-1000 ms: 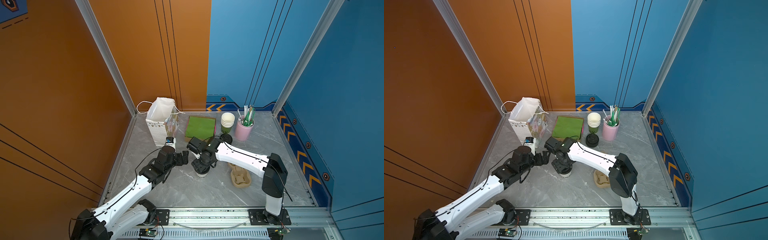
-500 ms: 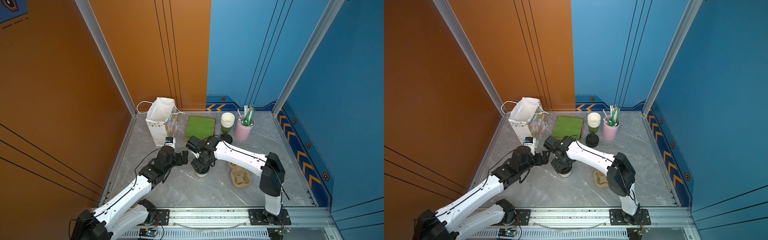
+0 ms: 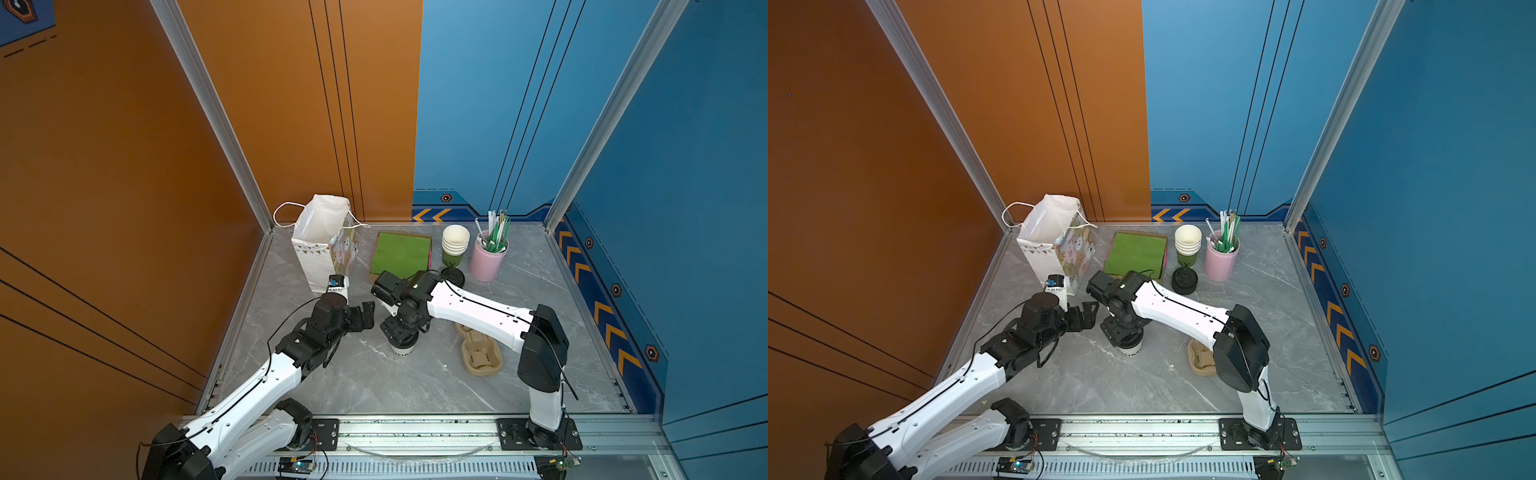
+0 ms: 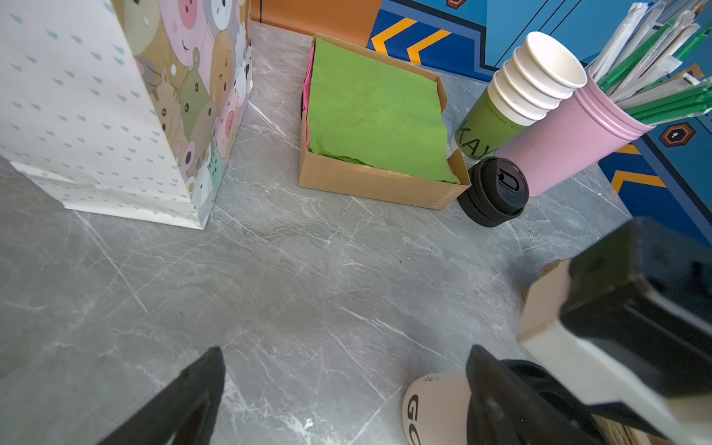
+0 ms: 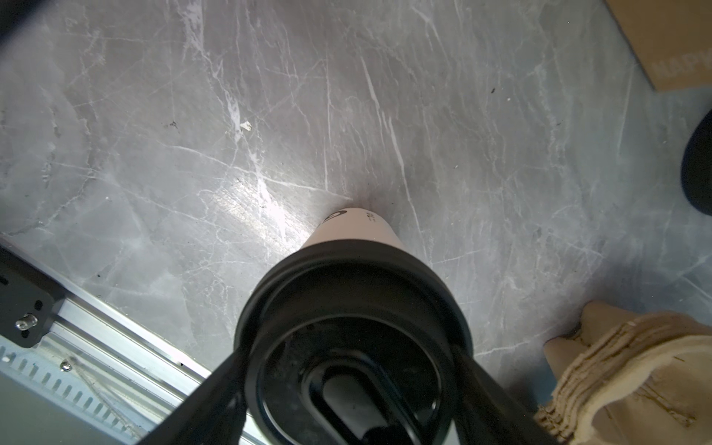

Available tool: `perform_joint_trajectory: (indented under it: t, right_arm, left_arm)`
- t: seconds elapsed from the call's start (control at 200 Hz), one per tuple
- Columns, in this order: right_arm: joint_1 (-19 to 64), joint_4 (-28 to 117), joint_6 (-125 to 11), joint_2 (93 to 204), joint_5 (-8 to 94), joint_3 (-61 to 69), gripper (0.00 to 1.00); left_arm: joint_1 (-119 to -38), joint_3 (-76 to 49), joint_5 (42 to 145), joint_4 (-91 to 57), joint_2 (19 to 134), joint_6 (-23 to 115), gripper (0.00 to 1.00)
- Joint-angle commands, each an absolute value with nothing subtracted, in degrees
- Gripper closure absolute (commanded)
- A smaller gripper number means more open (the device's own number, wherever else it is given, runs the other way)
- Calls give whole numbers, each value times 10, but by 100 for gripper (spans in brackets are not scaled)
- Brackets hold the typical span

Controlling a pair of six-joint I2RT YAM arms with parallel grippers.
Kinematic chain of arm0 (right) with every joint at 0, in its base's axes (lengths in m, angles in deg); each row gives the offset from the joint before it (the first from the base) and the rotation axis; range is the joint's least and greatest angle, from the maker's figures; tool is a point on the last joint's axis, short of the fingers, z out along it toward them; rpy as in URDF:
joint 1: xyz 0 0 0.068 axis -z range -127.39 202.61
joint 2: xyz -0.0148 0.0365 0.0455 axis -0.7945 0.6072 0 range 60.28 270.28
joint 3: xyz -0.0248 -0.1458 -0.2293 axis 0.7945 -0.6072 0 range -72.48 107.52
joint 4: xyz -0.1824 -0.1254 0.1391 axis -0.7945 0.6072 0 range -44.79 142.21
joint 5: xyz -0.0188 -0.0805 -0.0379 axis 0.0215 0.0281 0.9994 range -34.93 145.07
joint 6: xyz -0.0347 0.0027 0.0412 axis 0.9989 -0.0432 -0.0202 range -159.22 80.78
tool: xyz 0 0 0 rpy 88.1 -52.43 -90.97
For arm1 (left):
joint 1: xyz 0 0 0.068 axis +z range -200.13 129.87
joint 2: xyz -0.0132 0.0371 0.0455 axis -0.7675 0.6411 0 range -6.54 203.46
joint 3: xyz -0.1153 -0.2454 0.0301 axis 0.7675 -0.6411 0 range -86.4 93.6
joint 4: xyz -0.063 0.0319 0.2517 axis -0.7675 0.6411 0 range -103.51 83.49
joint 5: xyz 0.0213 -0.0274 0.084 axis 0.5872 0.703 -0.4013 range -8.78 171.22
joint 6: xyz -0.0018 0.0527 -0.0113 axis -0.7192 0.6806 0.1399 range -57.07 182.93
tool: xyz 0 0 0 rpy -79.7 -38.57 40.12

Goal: Pack a coffee takeout order
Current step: Close the lid on the coffee cup.

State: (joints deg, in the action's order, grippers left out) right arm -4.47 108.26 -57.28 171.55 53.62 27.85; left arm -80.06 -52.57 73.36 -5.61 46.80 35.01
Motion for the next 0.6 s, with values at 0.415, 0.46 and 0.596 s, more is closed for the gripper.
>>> perform_joint_trajectory:
  t: [0.415, 0.46, 0.596]
  right_arm:
    - [-37, 1098, -586, 1721, 536, 285, 16]
    - [-35, 1096, -587, 1721, 533, 285, 15]
    - [-29, 1092, -589, 1719, 523, 285, 13]
  left_arm:
    - [-792, -530, 744, -52, 459, 361, 2]
    - [-792, -530, 745, -52, 460, 360, 2]
    - [-792, -528, 746, -52, 461, 360, 2]
